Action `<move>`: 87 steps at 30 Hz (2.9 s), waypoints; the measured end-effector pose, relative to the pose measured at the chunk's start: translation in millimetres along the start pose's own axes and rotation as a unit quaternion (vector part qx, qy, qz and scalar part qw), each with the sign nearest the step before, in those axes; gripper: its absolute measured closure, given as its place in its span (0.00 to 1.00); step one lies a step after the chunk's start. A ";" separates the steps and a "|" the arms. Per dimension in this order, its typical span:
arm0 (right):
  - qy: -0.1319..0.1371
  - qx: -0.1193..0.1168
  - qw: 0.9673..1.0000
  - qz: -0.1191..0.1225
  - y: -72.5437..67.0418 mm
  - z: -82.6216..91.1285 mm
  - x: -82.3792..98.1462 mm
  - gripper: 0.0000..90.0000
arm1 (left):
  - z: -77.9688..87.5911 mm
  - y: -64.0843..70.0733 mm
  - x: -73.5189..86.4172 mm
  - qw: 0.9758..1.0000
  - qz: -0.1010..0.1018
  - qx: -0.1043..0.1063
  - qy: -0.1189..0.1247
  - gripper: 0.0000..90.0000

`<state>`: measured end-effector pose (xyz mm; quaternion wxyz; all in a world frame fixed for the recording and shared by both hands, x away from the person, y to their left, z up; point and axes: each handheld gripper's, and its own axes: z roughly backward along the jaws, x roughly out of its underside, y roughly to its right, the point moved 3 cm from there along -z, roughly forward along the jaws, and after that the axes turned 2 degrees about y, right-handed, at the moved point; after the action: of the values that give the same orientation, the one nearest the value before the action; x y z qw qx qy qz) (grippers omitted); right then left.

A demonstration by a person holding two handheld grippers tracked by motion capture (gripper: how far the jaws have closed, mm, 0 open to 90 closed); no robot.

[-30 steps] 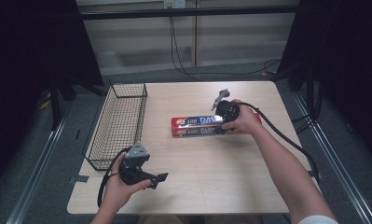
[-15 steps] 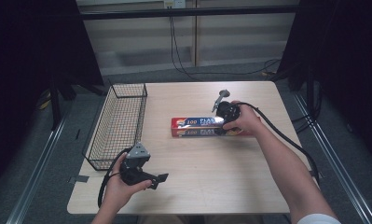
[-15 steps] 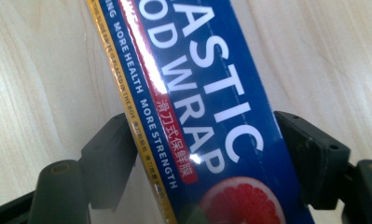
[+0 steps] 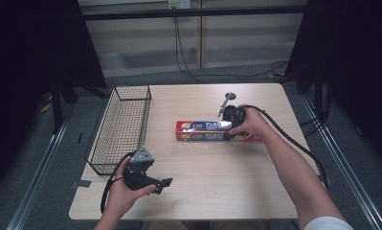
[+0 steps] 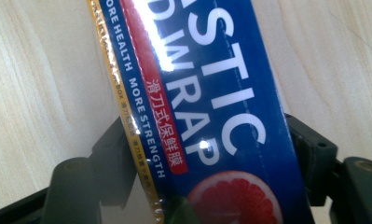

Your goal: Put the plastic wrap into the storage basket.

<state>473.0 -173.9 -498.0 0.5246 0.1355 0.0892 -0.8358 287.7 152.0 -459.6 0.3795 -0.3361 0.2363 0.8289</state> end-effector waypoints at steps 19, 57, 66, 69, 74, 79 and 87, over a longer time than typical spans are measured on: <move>-0.059 -0.004 0.997 0.050 -9.4 14.4 4.9 0.48 | 1.0 0.7 -1.1 1.000 0.006 -0.003 0.000 0.03; -0.024 -0.026 0.992 0.118 -75.6 73.7 -1.8 0.48 | 16.8 4.8 -74.8 0.998 -0.066 0.007 0.002 0.02; -0.019 -0.028 0.990 0.138 -88.5 78.4 -5.2 0.48 | 10.7 10.5 -103.6 0.992 -0.124 -0.001 -0.025 0.03; -0.018 -0.030 0.989 0.146 -91.6 80.1 -6.9 0.48 | 7.1 11.1 -110.4 0.989 -0.142 -0.003 -0.038 0.04; -0.021 -0.034 0.988 0.150 -96.3 80.7 -8.6 0.48 | 1.7 13.5 -119.9 0.988 -0.148 -0.005 -0.043 0.04; -0.021 -0.039 0.986 0.161 -100.3 79.5 -9.2 0.48 | -3.5 14.1 -123.7 0.985 -0.164 0.004 -0.058 0.04; -0.020 -0.037 0.984 0.174 -103.4 82.2 -12.5 0.48 | -15.5 15.1 -123.9 0.982 -0.171 0.013 -0.074 0.04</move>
<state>374.0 -142.3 -415.4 0.6687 0.1126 0.0844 -0.7301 341.9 74.6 -376.6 0.5365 -0.3039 0.1572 0.7714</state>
